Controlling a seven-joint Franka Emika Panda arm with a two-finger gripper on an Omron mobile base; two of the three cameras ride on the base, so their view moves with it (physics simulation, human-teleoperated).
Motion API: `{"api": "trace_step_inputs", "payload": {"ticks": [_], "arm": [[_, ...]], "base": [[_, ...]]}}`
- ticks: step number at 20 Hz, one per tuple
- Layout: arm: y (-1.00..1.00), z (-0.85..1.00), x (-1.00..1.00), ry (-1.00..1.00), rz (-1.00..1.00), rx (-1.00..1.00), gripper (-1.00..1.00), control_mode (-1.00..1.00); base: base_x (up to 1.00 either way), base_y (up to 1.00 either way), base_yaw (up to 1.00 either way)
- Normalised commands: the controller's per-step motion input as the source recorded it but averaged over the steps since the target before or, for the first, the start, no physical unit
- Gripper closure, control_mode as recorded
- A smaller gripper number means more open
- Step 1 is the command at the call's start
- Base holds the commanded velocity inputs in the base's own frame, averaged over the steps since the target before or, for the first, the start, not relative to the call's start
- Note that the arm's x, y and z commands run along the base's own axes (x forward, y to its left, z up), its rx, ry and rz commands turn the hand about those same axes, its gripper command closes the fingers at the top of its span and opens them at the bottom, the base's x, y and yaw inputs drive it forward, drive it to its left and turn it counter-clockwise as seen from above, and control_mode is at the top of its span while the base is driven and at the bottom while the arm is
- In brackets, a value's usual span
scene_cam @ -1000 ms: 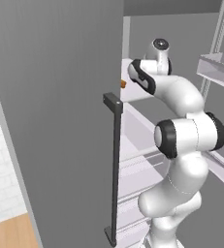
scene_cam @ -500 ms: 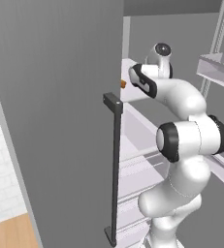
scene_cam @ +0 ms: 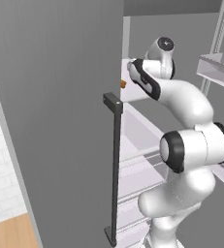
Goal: Place one mushroom and one chicken drumstick in each tupperware on the nearby counter, to pack two identical lunches.
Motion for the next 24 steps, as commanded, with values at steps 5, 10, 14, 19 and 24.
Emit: {"api": "trace_step_inputs", "payload": {"ticks": [5,10,14,19,24], "arm": [[0.18,0.35,-0.93,0.00,0.00,0.05,1.00,-1.00],[0.00,-0.01,-1.00,-0.05,0.00,0.02,1.00,-1.00],[0.00,-0.19,-1.00,-0.13,0.00,0.00,1.00,-1.00],[0.00,-0.06,-1.00,-0.02,0.00,0.02,1.00,-1.00],[0.04,0.00,-1.00,0.00,0.00,0.06,1.00,-1.00]], "base": [[0.00,0.00,0.00],[0.00,0.00,0.00],[0.00,0.00,0.00],[0.00,0.00,0.00],[0.00,0.00,0.00]]}}
